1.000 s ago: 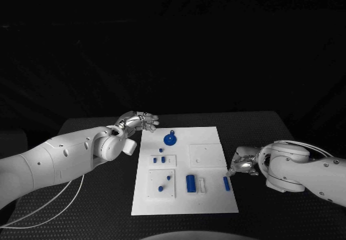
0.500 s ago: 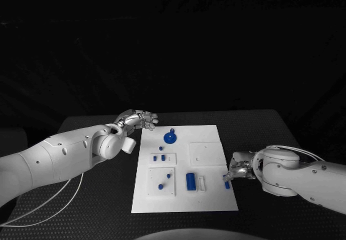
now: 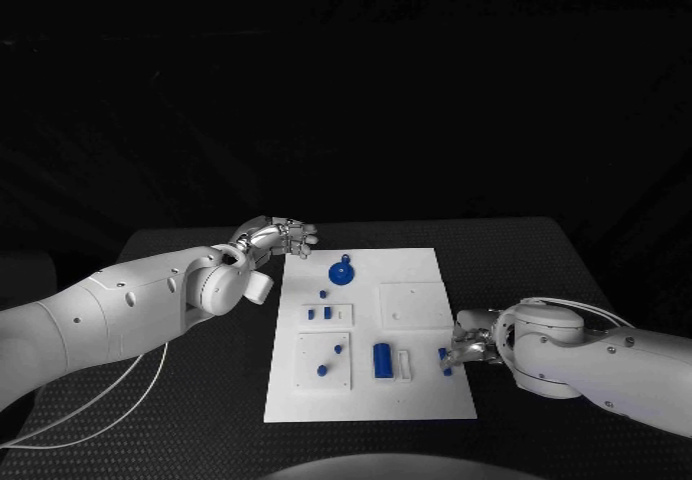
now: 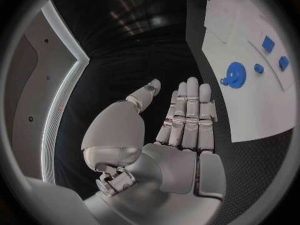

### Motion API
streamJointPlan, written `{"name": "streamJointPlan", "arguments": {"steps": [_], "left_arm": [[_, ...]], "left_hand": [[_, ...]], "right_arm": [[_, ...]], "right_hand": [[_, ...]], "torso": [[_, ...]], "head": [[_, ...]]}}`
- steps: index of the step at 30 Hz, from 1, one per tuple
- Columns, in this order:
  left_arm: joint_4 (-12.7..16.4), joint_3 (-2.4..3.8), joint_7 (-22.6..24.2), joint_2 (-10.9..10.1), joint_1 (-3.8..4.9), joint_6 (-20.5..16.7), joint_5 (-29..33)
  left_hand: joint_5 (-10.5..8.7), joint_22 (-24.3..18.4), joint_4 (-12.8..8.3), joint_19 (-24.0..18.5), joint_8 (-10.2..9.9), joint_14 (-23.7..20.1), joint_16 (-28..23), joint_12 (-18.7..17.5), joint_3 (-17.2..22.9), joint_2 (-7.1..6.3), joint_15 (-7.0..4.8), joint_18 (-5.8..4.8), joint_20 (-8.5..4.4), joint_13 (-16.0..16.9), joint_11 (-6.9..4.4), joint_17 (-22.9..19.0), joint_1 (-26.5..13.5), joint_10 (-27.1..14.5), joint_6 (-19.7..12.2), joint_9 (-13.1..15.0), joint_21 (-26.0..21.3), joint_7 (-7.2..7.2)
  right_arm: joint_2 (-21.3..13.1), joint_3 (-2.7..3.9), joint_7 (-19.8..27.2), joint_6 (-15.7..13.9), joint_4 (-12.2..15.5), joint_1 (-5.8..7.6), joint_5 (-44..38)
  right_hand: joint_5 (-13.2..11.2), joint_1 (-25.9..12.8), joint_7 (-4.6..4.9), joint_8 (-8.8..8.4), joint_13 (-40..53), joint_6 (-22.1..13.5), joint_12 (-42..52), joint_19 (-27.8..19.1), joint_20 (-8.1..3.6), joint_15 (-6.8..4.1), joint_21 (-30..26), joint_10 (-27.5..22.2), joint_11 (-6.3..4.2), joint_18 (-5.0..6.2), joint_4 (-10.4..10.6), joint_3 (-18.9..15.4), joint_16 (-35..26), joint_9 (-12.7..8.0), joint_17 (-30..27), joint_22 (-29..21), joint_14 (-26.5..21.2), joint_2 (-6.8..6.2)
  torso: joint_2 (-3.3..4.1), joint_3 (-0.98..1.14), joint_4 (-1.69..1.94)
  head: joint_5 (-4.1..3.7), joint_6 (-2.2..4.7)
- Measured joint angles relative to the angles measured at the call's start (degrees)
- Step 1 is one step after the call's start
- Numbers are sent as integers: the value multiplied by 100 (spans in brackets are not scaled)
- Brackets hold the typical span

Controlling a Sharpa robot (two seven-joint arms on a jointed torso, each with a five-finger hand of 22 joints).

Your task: Assemble the parts on the task board

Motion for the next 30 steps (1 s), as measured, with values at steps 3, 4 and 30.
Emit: {"name": "streamJointPlan", "arguments": {"steps": [3,4,30], "left_arm": [[1,0,-1,-4,0,1,0],[1,0,-1,-5,0,1,0],[13,0,-15,-9,0,12,0]], "left_hand": [[0,0,0,0,0,0,0,0,0,0,0,-2,0,0,0,0,0,0,0,0,0,0],[0,0,0,0,0,0,0,0,0,0,0,-2,0,0,0,0,0,0,0,0,0,0],[0,16,46,21,0,20,0,0,-15,0,20,38,20,-4,0,18,-47,0,0,4,-5,0]], "right_arm": [[52,7,-3,-2,-36,-39,-133],[74,9,-4,-4,-49,-51,-180],[557,25,-39,-135,-251,-220,-1150]], "right_hand": [[0,66,21,45,7,46,0,9,8,5,22,20,0,0,-118,1,0,18,8,0,14,75],[0,66,25,50,7,68,0,9,8,4,22,20,0,0,-118,1,0,27,8,0,15,75],[0,186,42,49,11,142,0,-10,29,15,22,40,-2,0,-294,34,-22,1526,21,7,25,240]], "torso": [[-1,-1,-1],[-1,-1,-1],[-2,-4,0]], "head": [[2,-7],[3,-8],[31,-33]]}}
